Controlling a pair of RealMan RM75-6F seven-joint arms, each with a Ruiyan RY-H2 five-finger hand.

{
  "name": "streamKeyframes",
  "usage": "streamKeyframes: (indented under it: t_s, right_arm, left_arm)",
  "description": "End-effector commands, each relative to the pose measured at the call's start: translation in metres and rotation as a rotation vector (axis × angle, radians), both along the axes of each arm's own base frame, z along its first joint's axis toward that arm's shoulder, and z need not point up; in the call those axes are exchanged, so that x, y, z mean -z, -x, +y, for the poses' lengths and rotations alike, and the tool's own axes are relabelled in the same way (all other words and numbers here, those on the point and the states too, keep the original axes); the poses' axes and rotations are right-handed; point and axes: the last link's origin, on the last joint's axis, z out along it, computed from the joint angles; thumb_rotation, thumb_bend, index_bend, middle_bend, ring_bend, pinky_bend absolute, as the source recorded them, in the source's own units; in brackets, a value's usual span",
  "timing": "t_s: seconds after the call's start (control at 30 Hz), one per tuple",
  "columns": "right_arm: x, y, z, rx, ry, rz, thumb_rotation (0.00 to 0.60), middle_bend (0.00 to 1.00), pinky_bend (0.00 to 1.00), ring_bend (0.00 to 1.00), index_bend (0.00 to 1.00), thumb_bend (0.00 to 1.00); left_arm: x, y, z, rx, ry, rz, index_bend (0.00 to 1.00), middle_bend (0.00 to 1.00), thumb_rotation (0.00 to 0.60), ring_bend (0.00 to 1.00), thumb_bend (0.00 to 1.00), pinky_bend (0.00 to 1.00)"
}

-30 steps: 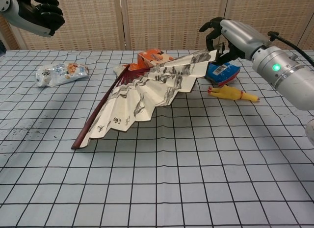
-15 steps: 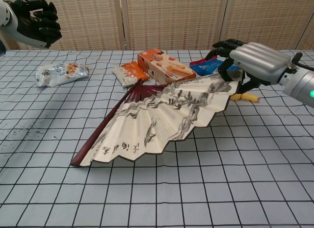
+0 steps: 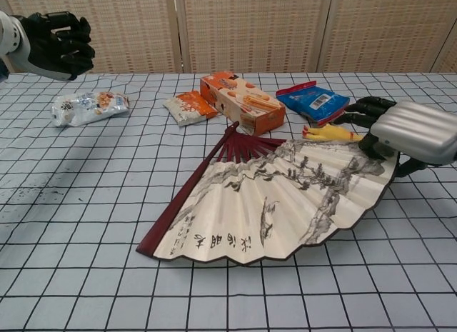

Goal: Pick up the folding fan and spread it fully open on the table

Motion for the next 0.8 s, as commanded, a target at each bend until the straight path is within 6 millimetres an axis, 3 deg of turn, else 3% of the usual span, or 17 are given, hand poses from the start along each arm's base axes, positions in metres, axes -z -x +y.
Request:
streamKeyframes:
  t_s: [0.03,0.1,0.3,0.5,0.6,0.7,0.8]
  right_arm:
    - [-0.004,0.005,-0.002,0.027,0.013,0.038,0.600,0.00,0.00,0.00,0.00,0.08]
    - [-0.005,0.005,-0.001,0.034,0.000,0.059,0.600,0.00,0.00,0.00,0.00,0.02]
    - [-0.016,0.003,0.013,0.048,-0.030,0.114,0.600,0.00,0.00,0.00,0.00,0.00]
    - [-0.055,0.003,0.038,0.191,-0.042,0.174,0.600,0.00,0.00,0.00,0.00,0.00]
    - [-0.080,-0.011,0.049,0.206,0.043,0.130,0.600,0.00,0.00,0.00,0.00,0.00]
    - [-0.102,-0.020,0.062,0.258,0.155,-0.017,0.600,0.00,0.00,0.00,0.00,0.00]
    - [-0.116,-0.012,0.079,0.375,0.258,-0.112,0.600,0.00,0.00,0.00,0.00,0.00]
  left_arm:
    - [0.001,0.001,0.001,0.005,-0.004,0.004,0.66,0.84,0.600,0.82,0.59,0.98]
    - [0.002,0.001,0.000,0.014,-0.003,0.006,0.60,0.81,0.600,0.82,0.59,0.97]
    - [0.000,-0.004,-0.005,0.104,-0.003,0.037,0.33,0.58,0.600,0.73,0.55,0.90]
    - [-0.002,-0.009,-0.019,0.249,-0.020,0.116,0.22,0.36,0.600,0.45,0.49,0.66]
    - [-0.001,-0.008,-0.030,0.348,-0.017,0.198,0.20,0.29,0.600,0.28,0.49,0.51]
    - [0.003,-0.002,-0.054,0.525,-0.043,0.436,0.20,0.20,0.600,0.14,0.49,0.41]
    - [0.006,0.018,-0.090,0.711,-0.144,0.818,0.20,0.16,0.600,0.08,0.49,0.31]
